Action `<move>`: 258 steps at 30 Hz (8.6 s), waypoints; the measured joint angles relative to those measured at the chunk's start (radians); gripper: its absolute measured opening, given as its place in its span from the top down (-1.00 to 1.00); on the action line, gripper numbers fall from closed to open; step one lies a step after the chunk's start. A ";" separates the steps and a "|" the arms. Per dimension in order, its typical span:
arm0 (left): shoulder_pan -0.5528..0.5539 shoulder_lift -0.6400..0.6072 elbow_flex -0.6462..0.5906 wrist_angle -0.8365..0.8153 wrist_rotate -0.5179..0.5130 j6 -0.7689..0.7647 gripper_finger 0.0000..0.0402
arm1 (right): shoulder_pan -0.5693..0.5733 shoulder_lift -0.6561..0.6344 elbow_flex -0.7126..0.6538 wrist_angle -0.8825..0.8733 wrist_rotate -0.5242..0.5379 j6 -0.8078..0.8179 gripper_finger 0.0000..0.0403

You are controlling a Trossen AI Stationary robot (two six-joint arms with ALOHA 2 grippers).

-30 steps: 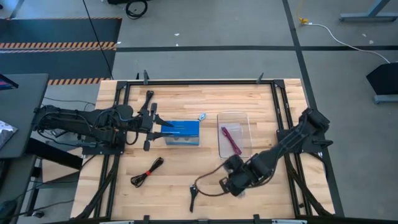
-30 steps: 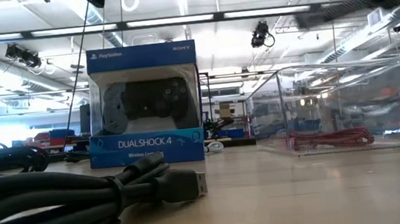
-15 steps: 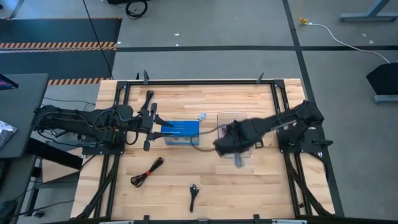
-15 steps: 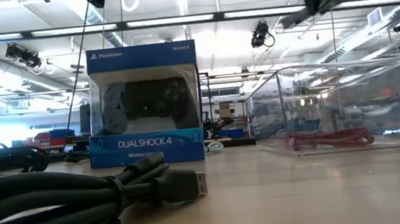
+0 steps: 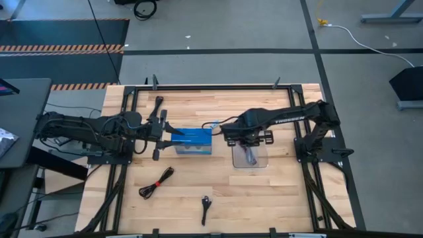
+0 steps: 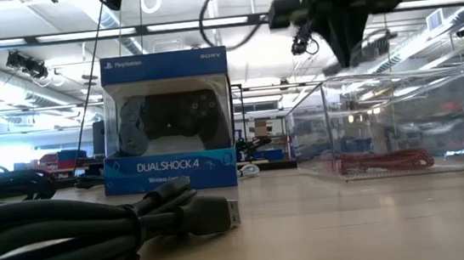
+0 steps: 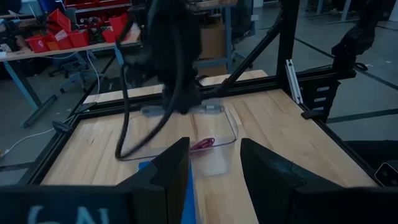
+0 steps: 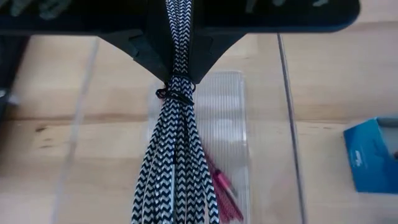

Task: Pick and place USB-C Cables
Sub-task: Put the white black charger cable into the transparent bin, then put the top black charger cable into the transparent bin

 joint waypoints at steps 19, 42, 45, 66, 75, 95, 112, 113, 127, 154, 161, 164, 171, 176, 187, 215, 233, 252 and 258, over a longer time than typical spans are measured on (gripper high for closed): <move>0.000 0.000 0.000 -0.004 0.000 0.000 0.25 | -0.094 0.000 -0.171 0.199 -0.010 -0.146 0.67; 0.000 0.000 0.000 -0.016 0.000 0.000 0.25 | -0.066 -0.001 -0.054 0.211 0.026 -0.253 0.25; 0.000 0.000 0.000 -0.017 0.000 0.000 0.25 | -0.037 -0.001 0.011 0.225 0.072 -0.254 0.25; 0.000 -0.001 0.000 -0.088 0.000 0.032 0.25 | 0.188 -0.002 0.056 0.624 0.184 -0.568 0.25; 0.000 -0.060 0.000 -0.147 -0.095 -0.047 0.25 | 0.157 -0.002 0.056 0.626 0.197 -0.994 0.25; 0.235 0.033 0.195 -0.730 -0.552 -0.456 0.25 | 0.030 -0.037 0.056 0.610 0.195 -1.387 0.26; 0.785 0.294 0.203 -0.776 -0.240 -0.358 0.25 | 0.032 -0.121 0.057 0.649 0.195 -1.440 0.26; 0.804 0.313 0.203 -0.775 -0.226 -0.352 0.25 | 0.034 -0.121 0.057 0.659 0.195 -1.440 0.26; 0.913 0.484 0.203 -0.798 -0.118 -0.294 0.25 | 0.070 -0.122 0.057 0.760 0.264 -1.532 0.26; 0.963 0.763 0.199 -0.739 -0.144 -0.313 0.25 | 0.030 -0.122 0.057 0.864 0.326 -1.754 0.26; 0.964 0.846 0.199 -0.694 -0.129 -0.301 0.25 | 0.030 -0.122 0.057 0.863 0.326 -1.762 0.26; 0.964 0.866 0.200 -0.686 -0.127 -0.274 0.28 | 0.030 -0.122 0.057 0.864 0.328 -1.763 0.26; 0.967 0.854 0.204 -0.708 -0.109 -0.227 0.51 | 0.023 -0.122 0.057 0.862 0.389 -1.788 0.26; 0.975 0.819 0.203 -0.726 -0.091 -0.209 0.75 | 0.008 -0.122 0.057 0.862 0.407 -1.794 0.26; 0.975 0.627 0.203 -0.785 -0.085 -0.209 0.71 | -0.048 -0.122 0.057 0.853 0.409 -1.814 0.26; 0.744 -0.034 0.205 -0.315 0.432 -0.250 0.72 | -0.119 -0.122 0.056 1.285 0.149 -1.823 0.26; 0.373 -0.034 0.063 0.042 0.258 -0.162 0.72 | -0.108 -0.122 0.056 1.321 0.083 -1.699 0.26; 0.332 -0.032 -0.063 0.277 0.193 -0.130 0.72 | -0.061 -0.047 0.056 1.344 0.161 -1.671 0.15; 0.332 -0.032 -0.063 0.264 0.220 -0.133 0.72 | -0.066 -0.049 0.056 1.404 0.161 -1.671 0.01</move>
